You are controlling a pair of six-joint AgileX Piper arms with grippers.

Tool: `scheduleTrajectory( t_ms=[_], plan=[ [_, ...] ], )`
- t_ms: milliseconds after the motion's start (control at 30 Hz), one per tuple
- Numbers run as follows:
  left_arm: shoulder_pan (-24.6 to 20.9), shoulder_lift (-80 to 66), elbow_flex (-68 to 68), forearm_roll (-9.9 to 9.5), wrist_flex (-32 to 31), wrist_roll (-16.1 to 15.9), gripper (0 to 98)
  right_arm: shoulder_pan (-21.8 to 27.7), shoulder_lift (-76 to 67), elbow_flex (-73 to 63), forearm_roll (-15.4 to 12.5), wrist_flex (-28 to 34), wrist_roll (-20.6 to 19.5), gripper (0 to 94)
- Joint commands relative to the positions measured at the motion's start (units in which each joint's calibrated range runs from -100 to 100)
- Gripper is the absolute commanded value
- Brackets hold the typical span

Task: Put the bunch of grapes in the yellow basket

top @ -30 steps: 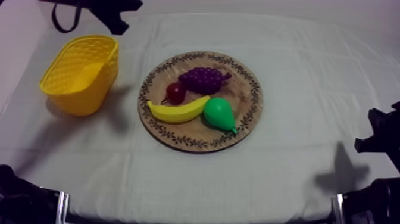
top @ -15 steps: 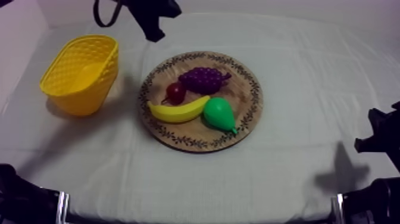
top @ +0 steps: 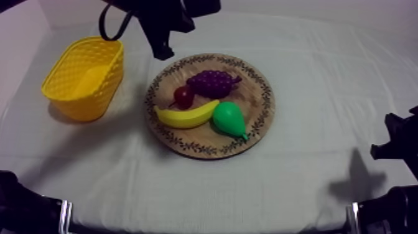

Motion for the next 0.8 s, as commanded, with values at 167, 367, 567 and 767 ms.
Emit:
scheduleTrajectory(
  t_ms=[167, 367, 567, 767],
  plan=[
    [0.26, 0.05, 0.39, 0.08, -0.38, 0.31, 0.0, 0.02, -0.02, 0.04, 0.00, 0.00, 0.00, 0.2],
    [0.83, -0.23, 1.25, -0.07, -1.03, 0.62, 4.6, 0.02, -0.02, 0.04, 0.00, 0.00, -0.01, 0.2],
    [1.32, -0.66, 3.00, -0.05, -1.47, -0.21, 49.5, 0.02, -0.02, 0.04, 0.00, 0.00, -0.01, 0.2],
    [1.49, -1.02, 5.58, -0.73, -2.71, 2.25, 83.0, 0.02, -0.02, 0.04, 0.00, 0.00, -0.01, 0.2]
  ],
)
